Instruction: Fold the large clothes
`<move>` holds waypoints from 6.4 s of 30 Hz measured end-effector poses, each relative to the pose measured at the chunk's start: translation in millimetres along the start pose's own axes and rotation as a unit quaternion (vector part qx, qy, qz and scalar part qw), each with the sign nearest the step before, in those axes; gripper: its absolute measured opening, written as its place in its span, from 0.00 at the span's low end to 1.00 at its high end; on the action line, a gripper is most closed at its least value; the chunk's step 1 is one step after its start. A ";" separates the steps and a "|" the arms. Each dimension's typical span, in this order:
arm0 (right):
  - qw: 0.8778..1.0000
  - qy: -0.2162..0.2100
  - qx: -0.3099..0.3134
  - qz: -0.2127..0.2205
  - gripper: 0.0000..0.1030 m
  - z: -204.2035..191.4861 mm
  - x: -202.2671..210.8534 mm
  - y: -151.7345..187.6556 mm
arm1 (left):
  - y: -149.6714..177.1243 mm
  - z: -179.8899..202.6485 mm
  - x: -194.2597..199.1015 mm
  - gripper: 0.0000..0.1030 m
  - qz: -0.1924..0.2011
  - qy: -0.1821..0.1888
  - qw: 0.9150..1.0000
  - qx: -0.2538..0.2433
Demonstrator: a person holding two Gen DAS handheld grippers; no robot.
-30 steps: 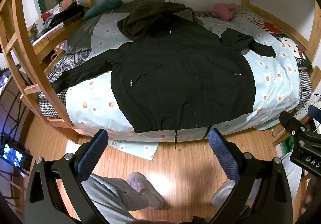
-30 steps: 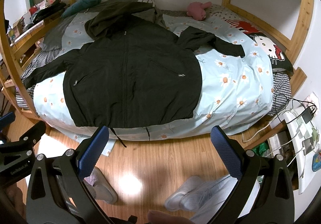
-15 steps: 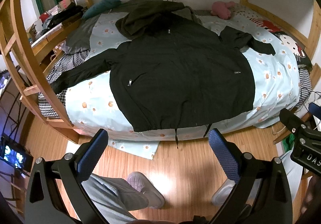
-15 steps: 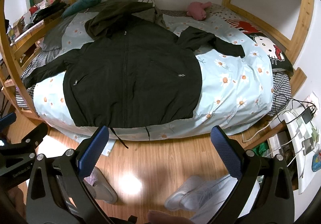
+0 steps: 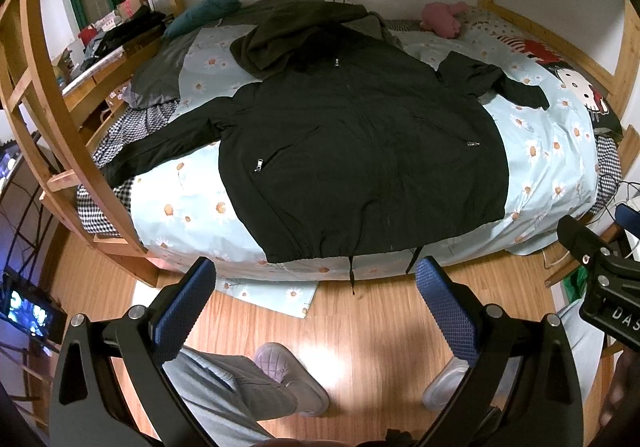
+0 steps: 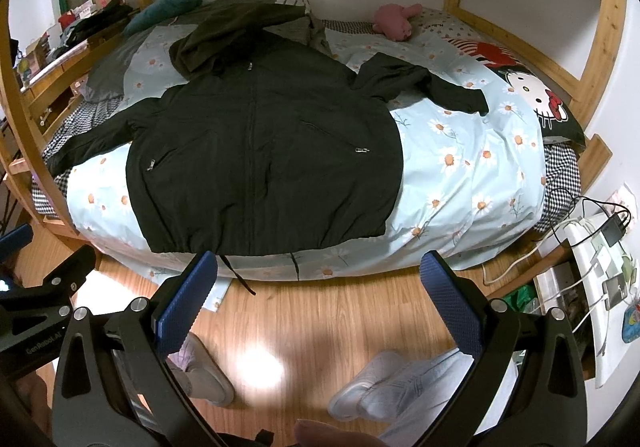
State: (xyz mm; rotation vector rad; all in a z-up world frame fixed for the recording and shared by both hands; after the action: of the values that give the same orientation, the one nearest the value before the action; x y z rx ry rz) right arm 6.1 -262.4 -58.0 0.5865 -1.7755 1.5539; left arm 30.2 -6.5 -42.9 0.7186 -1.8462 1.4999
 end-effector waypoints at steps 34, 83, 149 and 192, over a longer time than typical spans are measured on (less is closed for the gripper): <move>0.997 -0.049 0.054 -0.001 0.97 -37.9 -51.0 -36.4 | -19.4 -44.7 -43.9 0.96 -0.035 -0.035 0.997 0.062; 0.853 -0.199 0.454 0.159 0.97 -409.9 -280.1 -142.9 | -116.5 -343.5 -371.2 0.96 -0.056 0.051 0.885 0.459; 0.827 -0.561 0.013 -0.032 0.97 -253.6 -267.1 -290.0 | -265.8 -242.0 -289.3 0.11 0.215 -0.026 0.973 0.082; 0.818 -0.543 -0.171 -0.082 0.19 -50.6 -349.8 -338.1 | -284.0 -101.0 -256.4 0.91 0.136 0.269 0.947 0.112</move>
State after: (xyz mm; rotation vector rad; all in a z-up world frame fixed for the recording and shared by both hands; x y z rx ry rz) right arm 491.6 -311.0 -93.1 1.5927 -2.6158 0.6974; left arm 423.1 40.7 -47.3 0.1161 -1.4063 1.8782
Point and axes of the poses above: each gripper's, at about its wrist camera, not at the fingertips, and x roughly against the way its jaws point, z to its right, y to its underside, the point moved 5 cm from there along -x, roughly the way its jaws point, and after that the axes turned 1 degree about -y, right-handed, at the moved point
